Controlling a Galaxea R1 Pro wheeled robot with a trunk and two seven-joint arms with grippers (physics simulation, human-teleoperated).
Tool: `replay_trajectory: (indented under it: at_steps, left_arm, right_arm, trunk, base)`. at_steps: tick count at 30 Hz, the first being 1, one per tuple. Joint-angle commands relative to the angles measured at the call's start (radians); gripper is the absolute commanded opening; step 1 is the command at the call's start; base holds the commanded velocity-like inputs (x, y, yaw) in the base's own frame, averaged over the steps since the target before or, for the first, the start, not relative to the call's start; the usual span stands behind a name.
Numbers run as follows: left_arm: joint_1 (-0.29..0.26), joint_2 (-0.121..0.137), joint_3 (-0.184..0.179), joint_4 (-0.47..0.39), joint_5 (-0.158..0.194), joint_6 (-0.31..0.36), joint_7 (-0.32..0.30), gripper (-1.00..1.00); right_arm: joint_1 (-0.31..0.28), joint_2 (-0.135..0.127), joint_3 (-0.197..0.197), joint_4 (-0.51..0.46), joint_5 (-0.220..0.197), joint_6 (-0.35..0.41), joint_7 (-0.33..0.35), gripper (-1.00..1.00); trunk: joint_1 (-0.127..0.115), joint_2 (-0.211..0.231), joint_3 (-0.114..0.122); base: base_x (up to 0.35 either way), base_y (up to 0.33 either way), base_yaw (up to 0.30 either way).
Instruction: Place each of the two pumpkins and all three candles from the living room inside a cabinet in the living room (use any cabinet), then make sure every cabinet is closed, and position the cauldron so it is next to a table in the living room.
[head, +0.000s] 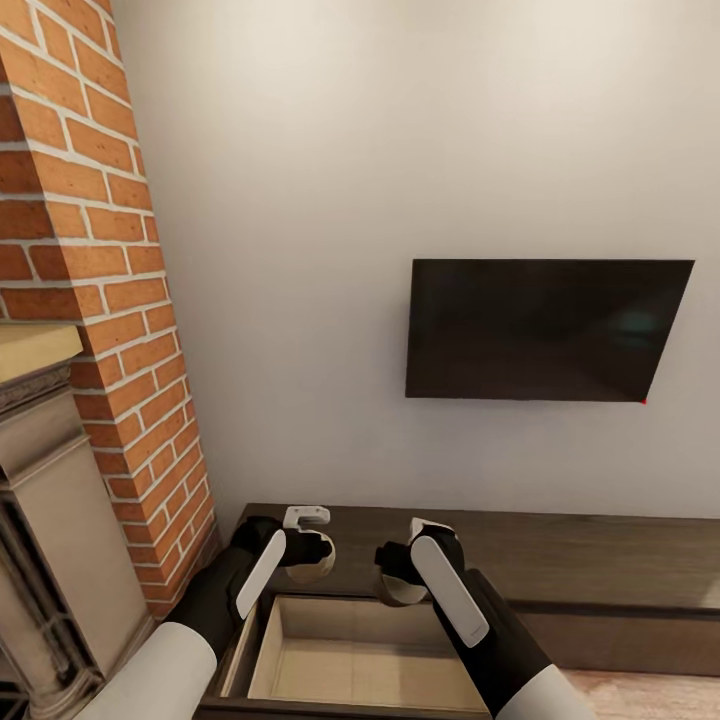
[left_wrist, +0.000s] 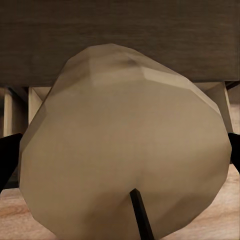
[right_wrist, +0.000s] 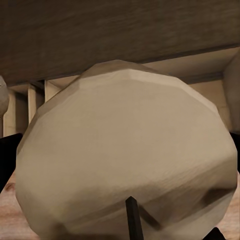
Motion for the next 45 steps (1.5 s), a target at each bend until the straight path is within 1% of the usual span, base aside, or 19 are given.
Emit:
replay_trajectory:
  at_steps: [1, 41, 42, 45]
  left_arm:
    - [0.0, 0.0, -0.002, -0.001, 0.01, 0.003, 0.009, -1.0]
    - [0.0, 0.0, -0.002, 0.001, 0.011, 0.002, 0.008, -1.0]
    - [0.0, 0.0, -0.002, 0.001, 0.011, 0.002, 0.007, -1.0]
    - [0.0, 0.0, -0.002, 0.0, 0.011, 0.003, 0.0, -1.0]
  right_arm:
    - [-0.001, 0.0, 0.001, -0.001, -0.009, 0.001, -0.01, -1.0]
    - [-0.001, 0.0, 0.003, -0.002, -0.009, 0.001, -0.01, -1.0]
    - [-0.001, 0.0, 0.003, -0.002, -0.009, 0.001, -0.01, -1.0]
    - [-0.001, 0.0, 0.003, -0.002, -0.009, 0.001, -0.01, -1.0]
  trunk:
    - [0.004, -0.008, -0.004]
    - [0.158, -0.288, -0.129]
    - [0.158, -0.288, -0.129]
    - [0.169, -0.309, -0.138]
  base:
    - [0.0, 0.0, 0.0]
    - [0.0, 0.0, 0.0]
    - [0.0, 0.0, 0.0]
    - [0.0, 0.0, 0.0]
